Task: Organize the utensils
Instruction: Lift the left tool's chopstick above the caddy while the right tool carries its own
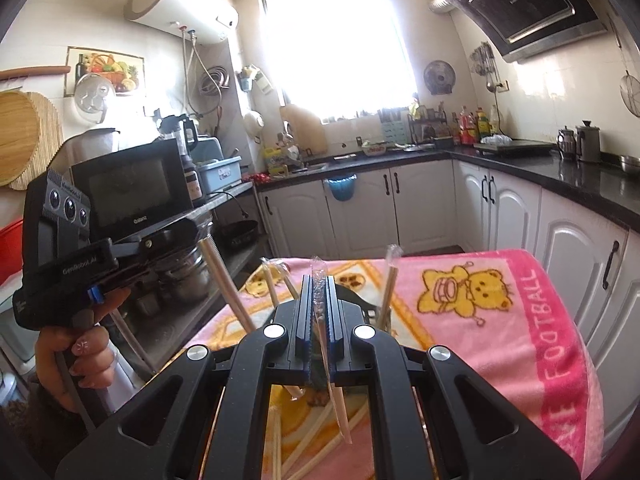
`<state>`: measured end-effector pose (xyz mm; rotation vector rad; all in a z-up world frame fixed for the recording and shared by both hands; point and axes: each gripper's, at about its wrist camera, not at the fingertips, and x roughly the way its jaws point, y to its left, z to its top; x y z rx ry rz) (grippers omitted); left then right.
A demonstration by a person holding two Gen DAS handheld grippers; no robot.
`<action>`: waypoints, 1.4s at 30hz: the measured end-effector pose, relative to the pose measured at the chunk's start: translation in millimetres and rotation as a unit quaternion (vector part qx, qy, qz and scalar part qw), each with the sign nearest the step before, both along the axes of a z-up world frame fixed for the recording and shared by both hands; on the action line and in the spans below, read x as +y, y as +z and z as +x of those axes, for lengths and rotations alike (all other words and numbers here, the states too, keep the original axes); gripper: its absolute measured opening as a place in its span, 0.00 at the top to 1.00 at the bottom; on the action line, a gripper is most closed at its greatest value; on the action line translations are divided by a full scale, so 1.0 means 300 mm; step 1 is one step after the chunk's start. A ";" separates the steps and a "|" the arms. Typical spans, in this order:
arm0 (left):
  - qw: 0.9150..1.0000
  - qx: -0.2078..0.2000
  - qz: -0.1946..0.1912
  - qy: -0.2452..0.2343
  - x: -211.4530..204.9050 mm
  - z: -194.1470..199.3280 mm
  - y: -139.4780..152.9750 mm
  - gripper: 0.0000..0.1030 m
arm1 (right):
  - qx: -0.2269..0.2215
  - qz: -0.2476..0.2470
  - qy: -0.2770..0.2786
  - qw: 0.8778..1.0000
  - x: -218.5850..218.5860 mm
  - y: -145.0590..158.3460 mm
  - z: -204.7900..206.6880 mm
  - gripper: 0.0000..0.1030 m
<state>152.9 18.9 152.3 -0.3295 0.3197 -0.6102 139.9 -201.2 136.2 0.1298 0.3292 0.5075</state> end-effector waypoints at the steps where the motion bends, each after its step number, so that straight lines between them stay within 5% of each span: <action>1: 1.000 -0.004 0.000 0.001 -0.001 0.001 0.011 1.00 | -0.002 0.001 0.002 1.000 0.005 0.006 -0.001 0.94; 23: 0.997 -0.065 0.012 0.046 0.051 0.070 0.198 1.00 | -0.081 0.008 0.037 0.996 0.133 0.249 0.050 0.94; 32: 0.997 -0.057 0.008 0.060 0.081 0.140 0.173 1.00 | -0.086 0.012 0.035 0.996 0.169 0.304 0.122 0.94; 42: 0.998 -0.023 0.005 0.058 0.097 0.226 0.062 1.00 | -0.060 0.006 0.020 0.998 0.199 0.229 0.228 0.94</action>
